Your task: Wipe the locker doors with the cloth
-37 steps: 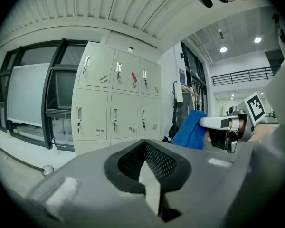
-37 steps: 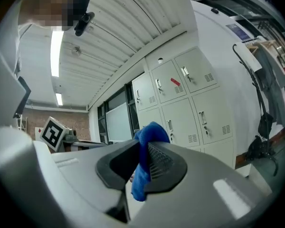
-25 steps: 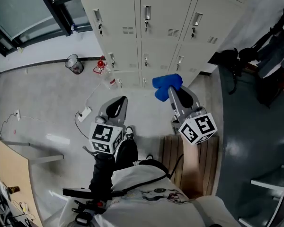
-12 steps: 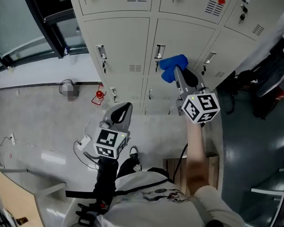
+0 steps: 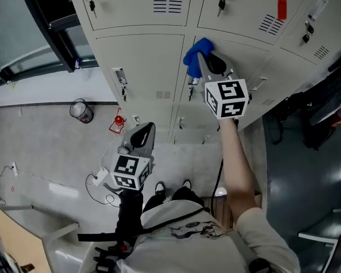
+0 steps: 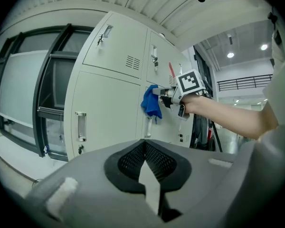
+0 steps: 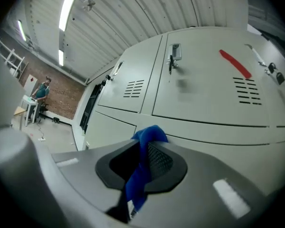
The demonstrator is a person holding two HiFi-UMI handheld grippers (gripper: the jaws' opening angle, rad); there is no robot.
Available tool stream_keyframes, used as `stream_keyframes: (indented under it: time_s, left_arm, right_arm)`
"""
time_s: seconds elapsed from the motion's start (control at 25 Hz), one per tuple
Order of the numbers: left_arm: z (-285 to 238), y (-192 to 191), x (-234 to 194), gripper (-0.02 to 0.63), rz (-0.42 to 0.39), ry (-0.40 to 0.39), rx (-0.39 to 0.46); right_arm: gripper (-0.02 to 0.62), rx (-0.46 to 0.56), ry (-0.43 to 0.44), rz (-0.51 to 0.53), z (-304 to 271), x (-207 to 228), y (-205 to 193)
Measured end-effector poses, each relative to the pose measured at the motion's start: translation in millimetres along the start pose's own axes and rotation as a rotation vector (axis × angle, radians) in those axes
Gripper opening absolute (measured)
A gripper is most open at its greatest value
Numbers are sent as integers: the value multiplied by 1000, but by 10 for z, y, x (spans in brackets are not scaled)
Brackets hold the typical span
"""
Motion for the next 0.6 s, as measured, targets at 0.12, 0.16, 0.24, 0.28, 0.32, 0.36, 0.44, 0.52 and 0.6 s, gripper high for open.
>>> stream_keyframes:
  time_s: [0.12,0.16,0.24,0.28,0.32,0.36,0.44,0.52,0.6]
  left_arm:
    - [-51,134,-42,0,-7,47,20]
    - [-82,182,-64,0,-9,61,29]
    - [-160,251,-103,0,-15,83,38]
    - [-204,273,-107,0,-19,90,40]
    - [-252,291,-99,0,-23,93,41]
    - [-305,310,-83,0,-25,93,42]
    - [-422,346,-41,0,-27,87,45]
    - [-537,359,-3,0,-27,77,46]
    - [-651,366,38,0,-28,62,45]
  right_arm:
    - [38,-11,22,35,-133,50,-17]
    - [38,-9,25,45,-141,80,-16]
    - [37,-8,20,78,-123,167,-27]
    - [37,-10,16,92,-99,232,-43]
    - [38,-10,12,101,-62,315,-61]
    - [38,-9,5,108,-13,414,-78]
    - [37,-10,-24,124,116,652,-109]
    - [37,-21,-64,137,269,908,-155]
    - [37,-35,-102,146,415,1157,-205]
Point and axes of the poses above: the fingertips, and each gripper's own axes: z backward along the fingers, x to its right, y out of its top, the point moved 3 cm from there along z, backward along the fingers, and after that the axes turned 2 degrees about -z, right-handed, at the moved point
